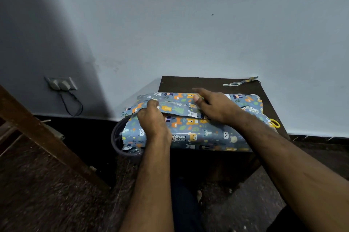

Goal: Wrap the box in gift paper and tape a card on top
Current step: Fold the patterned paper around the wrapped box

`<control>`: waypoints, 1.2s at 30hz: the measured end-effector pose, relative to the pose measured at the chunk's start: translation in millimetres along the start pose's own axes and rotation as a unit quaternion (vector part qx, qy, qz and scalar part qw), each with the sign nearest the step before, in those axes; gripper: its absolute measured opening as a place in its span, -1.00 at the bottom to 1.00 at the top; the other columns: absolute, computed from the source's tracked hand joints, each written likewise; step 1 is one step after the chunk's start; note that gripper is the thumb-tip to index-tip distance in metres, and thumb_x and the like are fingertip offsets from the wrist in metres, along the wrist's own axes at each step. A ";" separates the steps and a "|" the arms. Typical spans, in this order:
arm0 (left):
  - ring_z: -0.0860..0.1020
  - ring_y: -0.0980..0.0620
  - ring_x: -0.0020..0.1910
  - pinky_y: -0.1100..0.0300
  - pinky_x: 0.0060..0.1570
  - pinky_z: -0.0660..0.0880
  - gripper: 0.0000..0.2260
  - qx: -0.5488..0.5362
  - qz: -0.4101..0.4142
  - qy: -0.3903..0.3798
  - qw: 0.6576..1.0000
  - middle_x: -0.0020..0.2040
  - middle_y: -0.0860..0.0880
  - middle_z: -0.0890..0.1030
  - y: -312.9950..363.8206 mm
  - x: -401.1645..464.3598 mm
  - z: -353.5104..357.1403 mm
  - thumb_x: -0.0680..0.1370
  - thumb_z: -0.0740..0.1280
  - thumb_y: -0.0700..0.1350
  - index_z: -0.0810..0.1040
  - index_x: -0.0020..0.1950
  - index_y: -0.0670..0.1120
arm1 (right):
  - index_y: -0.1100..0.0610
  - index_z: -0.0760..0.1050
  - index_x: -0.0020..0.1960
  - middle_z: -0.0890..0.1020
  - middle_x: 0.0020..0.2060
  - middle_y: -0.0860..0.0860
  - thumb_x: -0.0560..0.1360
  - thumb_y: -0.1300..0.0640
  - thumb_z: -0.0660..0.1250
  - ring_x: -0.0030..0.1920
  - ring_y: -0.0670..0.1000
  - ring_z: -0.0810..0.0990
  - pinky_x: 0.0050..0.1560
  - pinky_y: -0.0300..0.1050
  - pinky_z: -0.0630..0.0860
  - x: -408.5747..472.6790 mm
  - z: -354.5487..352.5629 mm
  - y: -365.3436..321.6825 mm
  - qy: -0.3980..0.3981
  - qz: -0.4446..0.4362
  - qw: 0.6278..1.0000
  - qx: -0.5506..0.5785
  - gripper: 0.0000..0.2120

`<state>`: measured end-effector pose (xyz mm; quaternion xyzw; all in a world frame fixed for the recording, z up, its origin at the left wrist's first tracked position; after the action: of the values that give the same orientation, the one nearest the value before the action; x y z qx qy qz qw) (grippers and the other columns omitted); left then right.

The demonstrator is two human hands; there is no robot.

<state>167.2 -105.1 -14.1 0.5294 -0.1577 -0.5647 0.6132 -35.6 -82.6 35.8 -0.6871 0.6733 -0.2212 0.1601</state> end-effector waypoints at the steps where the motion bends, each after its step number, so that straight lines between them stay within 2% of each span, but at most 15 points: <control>1: 0.32 -0.02 -0.39 0.12 -0.34 0.28 -0.84 0.000 0.007 0.005 1.000 -0.35 -0.02 0.35 0.3 -1.2 -0.7 0.51 0.32 -0.24 0.35 -0.20 -0.12 | -0.02 0.39 0.49 0.68 0.10 0.09 0.70 -0.17 0.04 0.17 0.12 0.59 0.07 -0.11 0.41 3.7 0.7 -1.9 -0.009 0.005 1.000 -0.004 -0.55; 4: 0.31 -0.03 -0.37 0.07 -0.34 0.26 -0.82 -0.013 0.024 0.007 1.000 -0.36 -0.03 0.32 2.7 -3.4 0.0 0.46 0.33 -0.23 0.32 -0.24 -0.12 | 0.00 0.47 0.42 0.62 0.03 0.04 0.71 -0.19 -0.03 0.19 0.13 0.57 0.06 -0.11 0.38 10.0 4.1 -5.0 -0.031 0.026 0.999 -0.012 -0.52; 7: 0.29 -0.09 -0.27 -0.01 -0.26 0.27 -0.78 -0.017 0.035 0.012 0.999 -0.35 -0.05 0.31 2.8 0.5 -1.3 0.46 0.32 -0.25 0.29 -0.29 -0.12 | -0.09 0.39 0.46 0.65 0.15 0.11 0.69 -0.25 -0.07 0.23 0.18 0.57 0.16 0.00 0.48 15.0 11.3 -4.8 -0.044 0.031 0.996 -0.065 -0.51; 12: 0.22 -0.01 -0.45 0.17 -0.40 0.22 -0.73 -0.011 0.107 0.037 0.994 -0.41 0.01 0.32 14.8 2.9 -14.5 0.46 0.30 -0.36 0.28 -0.30 -0.10 | -0.15 0.33 0.47 0.64 0.18 0.09 0.67 -0.29 -0.11 0.22 0.18 0.57 0.20 0.10 0.52 12.4 11.5 -0.6 -0.038 0.042 0.995 -0.085 -0.50; 15: 0.37 -0.04 -0.37 0.08 -0.34 0.38 -0.77 -0.019 0.142 0.070 0.987 -0.22 -0.07 0.45 26.8 6.4 -28.8 0.42 0.35 -0.31 0.34 -0.07 -0.13 | -0.13 0.32 0.48 0.64 0.19 0.09 0.67 -0.29 -0.09 0.22 0.18 0.57 0.19 0.10 0.51 11.4 12.6 1.4 -0.035 0.053 0.994 -0.083 -0.50; 17: 0.47 -0.03 -0.28 0.13 -0.23 0.46 -0.63 -0.009 0.175 0.090 0.980 -0.09 -0.06 0.48 38.1 6.3 -38.5 0.44 0.39 -0.31 0.32 0.16 -0.18 | -0.14 0.30 0.50 0.65 0.16 0.08 0.66 -0.30 -0.01 0.23 0.18 0.57 0.14 0.08 0.53 11.2 14.8 2.4 -0.026 0.061 0.994 -0.092 -0.51; 19: 0.53 -0.02 -0.18 0.20 -0.14 0.42 -0.49 0.077 0.223 0.112 0.965 -0.02 -0.04 0.49 51.8 7.7 -49.3 0.45 0.46 -0.24 0.28 0.30 -0.17 | -0.17 0.28 0.50 0.66 0.09 0.09 0.62 -0.34 0.06 0.20 0.19 0.59 0.07 0.06 0.55 9.4 17.0 2.7 -0.011 0.072 0.992 -0.107 -0.49; 22: 0.55 -0.21 0.16 0.03 0.12 0.42 -0.27 0.293 0.284 0.105 0.907 0.18 -0.16 0.57 63.3 11.3 -54.6 0.42 0.56 -0.04 0.24 0.44 -0.16 | -0.18 0.28 0.49 0.65 0.12 0.09 0.59 -0.39 0.07 0.28 0.20 0.52 0.16 0.12 0.50 5.6 20.9 -2.7 0.024 0.099 0.986 -0.130 -0.45; 24: 0.53 -0.26 0.26 -0.09 0.19 0.39 -0.26 0.374 0.267 0.121 0.880 0.25 -0.17 0.58 65.1 11.2 -56.5 0.46 0.51 0.14 0.25 0.47 -0.15 | -0.14 0.29 0.49 0.64 0.20 0.06 0.60 -0.38 0.04 0.34 0.20 0.46 0.21 0.16 0.41 3.2 22.3 -6.9 0.045 0.123 0.978 -0.164 -0.44; 25: 0.52 -0.27 0.27 -0.08 0.16 0.40 -0.29 0.382 0.241 0.125 0.884 0.29 -0.20 0.55 66.9 10.6 -58.5 0.50 0.45 0.21 0.27 0.46 -0.16 | -0.12 0.29 0.49 0.63 0.22 0.07 0.61 -0.38 0.03 0.35 0.21 0.44 0.21 0.17 0.39 1.9 23.4 -9.0 0.055 0.130 0.974 -0.176 -0.44; 28: 0.58 -0.26 0.18 0.06 0.09 0.46 -0.33 0.317 0.123 0.087 0.937 0.25 -0.22 0.59 59.3 30.2 -67.6 0.53 0.29 0.39 0.48 0.30 -0.18 | -0.09 0.32 0.47 0.63 0.21 0.09 0.62 -0.36 0.02 0.35 0.22 0.42 0.23 0.20 0.37 -0.8 25.2 -10.6 0.077 0.141 0.971 -0.179 -0.45; 30: 0.69 -0.22 -0.05 -0.08 0.04 0.62 -0.32 0.213 0.027 0.017 0.976 0.00 -0.17 0.72 48.5 41.4 -71.8 0.42 0.35 0.47 0.64 0.07 -0.15 | -0.08 0.34 0.46 0.64 0.19 0.10 0.62 -0.34 0.03 0.34 0.23 0.42 0.22 0.21 0.37 -1.0 26.9 -11.1 0.083 0.141 0.971 -0.175 -0.46; 31: 0.72 -0.20 -0.15 -0.14 -0.07 0.66 -0.37 0.182 0.002 -0.014 0.983 -0.09 -0.15 0.74 42.2 42.1 -70.8 0.37 0.45 0.43 0.67 0.01 -0.15 | -0.08 0.35 0.46 0.64 0.18 0.10 0.62 -0.34 0.03 0.34 0.23 0.42 0.22 0.21 0.38 -1.9 25.8 -9.6 0.084 0.142 0.971 -0.172 -0.47; 33: 0.72 -0.13 -0.27 -0.08 -0.21 0.66 -0.56 0.154 0.019 -0.053 0.987 -0.19 -0.13 0.74 42.8 40.5 -69.1 0.35 0.63 0.14 0.69 -0.02 -0.18 | -0.08 0.36 0.45 0.65 0.17 0.10 0.62 -0.34 0.04 0.33 0.24 0.43 0.22 0.20 0.38 -1.1 26.2 -12.0 0.083 0.142 0.971 -0.172 -0.47; 36: 0.68 -0.06 -0.33 0.05 -0.24 0.62 -0.69 0.141 0.090 -0.052 0.985 -0.21 -0.11 0.72 50.8 41.2 -65.9 0.30 0.67 -0.22 0.63 -0.07 -0.15 | -0.08 0.37 0.44 0.65 0.17 0.09 0.62 -0.34 0.05 0.32 0.25 0.44 0.22 0.20 0.38 -1.1 27.0 -14.3 0.085 0.143 0.971 -0.174 -0.48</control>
<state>258.9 -119.5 -14.4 0.5639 -0.3142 -0.5058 0.5722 -9.4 -83.0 20.1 -0.5796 0.8039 -0.1333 0.0101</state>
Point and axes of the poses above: each hand's wrist, its own x-axis towards the middle knuckle, its own z-axis out of the palm, y = z × x, the point moved 7 cm from there along x, towards the middle knuckle
